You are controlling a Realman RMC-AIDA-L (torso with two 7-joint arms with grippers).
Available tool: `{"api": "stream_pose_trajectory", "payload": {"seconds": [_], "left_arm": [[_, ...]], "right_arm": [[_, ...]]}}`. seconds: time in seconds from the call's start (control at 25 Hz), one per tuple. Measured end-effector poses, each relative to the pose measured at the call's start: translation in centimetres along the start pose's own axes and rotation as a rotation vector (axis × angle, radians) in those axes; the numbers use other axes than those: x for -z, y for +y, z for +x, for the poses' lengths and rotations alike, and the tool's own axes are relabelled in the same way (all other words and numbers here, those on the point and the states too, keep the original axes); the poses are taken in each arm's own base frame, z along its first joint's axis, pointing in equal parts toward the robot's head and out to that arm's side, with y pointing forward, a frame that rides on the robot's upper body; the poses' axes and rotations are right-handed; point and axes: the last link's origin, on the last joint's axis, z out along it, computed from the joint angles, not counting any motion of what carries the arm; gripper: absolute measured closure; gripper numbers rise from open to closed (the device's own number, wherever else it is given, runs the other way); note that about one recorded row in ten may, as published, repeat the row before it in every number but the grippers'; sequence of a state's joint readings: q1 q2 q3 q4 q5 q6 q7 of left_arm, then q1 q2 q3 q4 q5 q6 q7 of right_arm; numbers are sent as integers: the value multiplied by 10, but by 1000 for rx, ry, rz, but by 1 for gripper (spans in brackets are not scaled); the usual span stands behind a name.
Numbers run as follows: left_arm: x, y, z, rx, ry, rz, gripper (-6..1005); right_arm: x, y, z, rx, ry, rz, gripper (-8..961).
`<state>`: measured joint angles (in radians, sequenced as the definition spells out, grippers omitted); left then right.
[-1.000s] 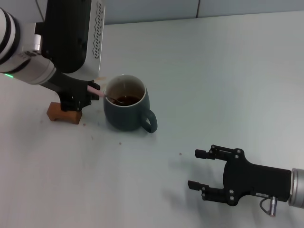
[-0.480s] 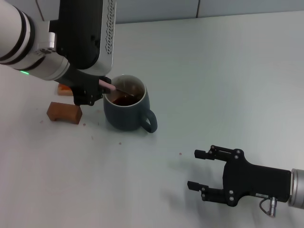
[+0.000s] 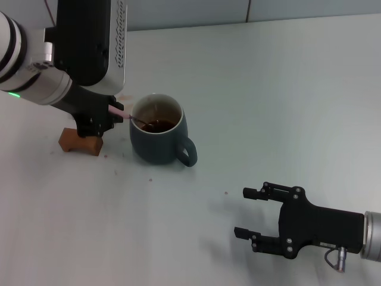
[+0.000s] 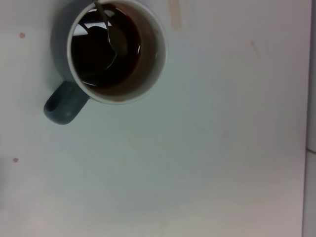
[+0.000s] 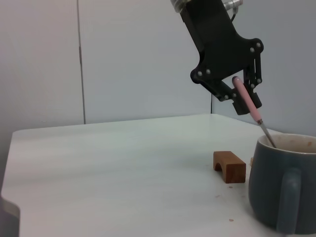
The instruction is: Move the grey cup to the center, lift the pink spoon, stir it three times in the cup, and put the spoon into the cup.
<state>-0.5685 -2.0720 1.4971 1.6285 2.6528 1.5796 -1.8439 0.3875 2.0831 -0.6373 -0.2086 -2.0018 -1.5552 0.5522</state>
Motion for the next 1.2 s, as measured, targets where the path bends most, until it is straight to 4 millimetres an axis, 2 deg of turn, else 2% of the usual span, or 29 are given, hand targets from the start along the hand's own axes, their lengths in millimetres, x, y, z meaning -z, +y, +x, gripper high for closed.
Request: {"api": "stream_pose_trajectory", "payload": {"seconds": [0.92, 1.12, 1.2], "left_arm": [[-8, 9, 2, 42, 68, 3, 826], [-4, 8, 3, 48, 77, 31, 630], [12, 5, 10, 56, 193, 103, 585]], "right_arm": [[-1, -1, -1, -5, -3, -4, 238], [-1, -1, -1, -5, -2, -4, 238], [-1, -1, -1, -5, -2, -3, 238]]}}
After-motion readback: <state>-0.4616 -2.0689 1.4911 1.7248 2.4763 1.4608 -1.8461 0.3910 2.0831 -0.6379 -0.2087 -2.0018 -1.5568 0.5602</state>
